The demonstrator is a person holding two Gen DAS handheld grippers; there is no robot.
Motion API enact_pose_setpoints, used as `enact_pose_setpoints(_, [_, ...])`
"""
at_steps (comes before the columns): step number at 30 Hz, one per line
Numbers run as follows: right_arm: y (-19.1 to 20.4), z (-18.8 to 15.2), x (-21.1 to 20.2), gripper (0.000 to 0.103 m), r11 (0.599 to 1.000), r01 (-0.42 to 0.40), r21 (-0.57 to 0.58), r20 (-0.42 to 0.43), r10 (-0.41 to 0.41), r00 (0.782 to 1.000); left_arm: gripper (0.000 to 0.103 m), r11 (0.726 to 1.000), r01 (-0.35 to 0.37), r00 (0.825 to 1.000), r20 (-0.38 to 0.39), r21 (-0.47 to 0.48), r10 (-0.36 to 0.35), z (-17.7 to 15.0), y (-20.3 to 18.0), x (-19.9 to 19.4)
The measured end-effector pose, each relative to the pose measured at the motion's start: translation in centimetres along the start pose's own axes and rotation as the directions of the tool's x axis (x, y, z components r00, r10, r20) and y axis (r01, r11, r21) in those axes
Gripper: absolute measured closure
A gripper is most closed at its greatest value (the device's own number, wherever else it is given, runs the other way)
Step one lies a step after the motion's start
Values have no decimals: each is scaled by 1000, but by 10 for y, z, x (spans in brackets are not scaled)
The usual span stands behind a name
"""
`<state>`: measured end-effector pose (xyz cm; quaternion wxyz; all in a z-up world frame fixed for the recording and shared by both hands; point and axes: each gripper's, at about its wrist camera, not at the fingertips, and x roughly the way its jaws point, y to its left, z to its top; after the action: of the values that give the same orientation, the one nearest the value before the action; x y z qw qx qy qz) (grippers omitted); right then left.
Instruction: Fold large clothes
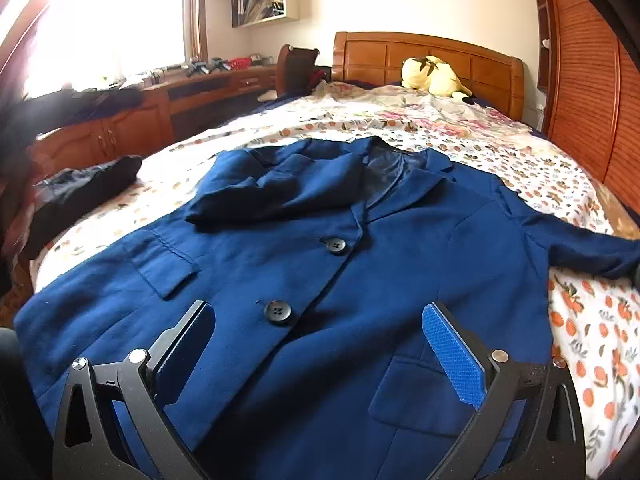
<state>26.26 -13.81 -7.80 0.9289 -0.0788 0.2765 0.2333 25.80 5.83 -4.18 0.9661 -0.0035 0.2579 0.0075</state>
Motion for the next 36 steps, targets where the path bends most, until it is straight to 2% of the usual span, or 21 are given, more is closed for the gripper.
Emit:
enact_pose_setpoints(5, [-4,18,7,0,1000,10,11,-5,-10,1000,23,1000,-13,1000,-7,-16,13,-25,16,-18])
enact_pose_setpoints(9, [2,42,19,1,1000,0,-17,-15,0,1000,23,999,-36,999,23,-34,37,-34,28,-38])
enact_pose_setpoints(16, [22,90,72,8,996,-64,-55,-67,60,996,23,995,-62,997,48,-75,66,-52,51,-59])
enact_pose_setpoints(21, [37,112,122,24,994,-77,-75,-127,67,990,23,994,-75,996,43,-81,78,-64,63,-64])
enact_pose_setpoints(28, [51,129,179,38,993,-92,-72,-222,74,972,23,993,-62,998,16,-98,64,-71,77,-55])
enact_pose_setpoints(31, [55,130,195,52,992,-93,-86,-258,68,964,23,993,-52,999,4,-105,53,-72,81,-51])
enact_pose_setpoints(32, [58,130,199,64,990,-89,-110,-263,58,963,23,994,-50,999,0,-102,50,-72,81,-50])
enact_pose_setpoints(34, [61,129,204,72,986,-67,-150,-270,25,962,23,994,-51,999,1,-95,51,-72,80,-51])
enact_pose_setpoints(36, [62,129,206,86,984,-76,-162,-277,28,960,23,994,-46,999,10,-95,47,-71,79,-53])
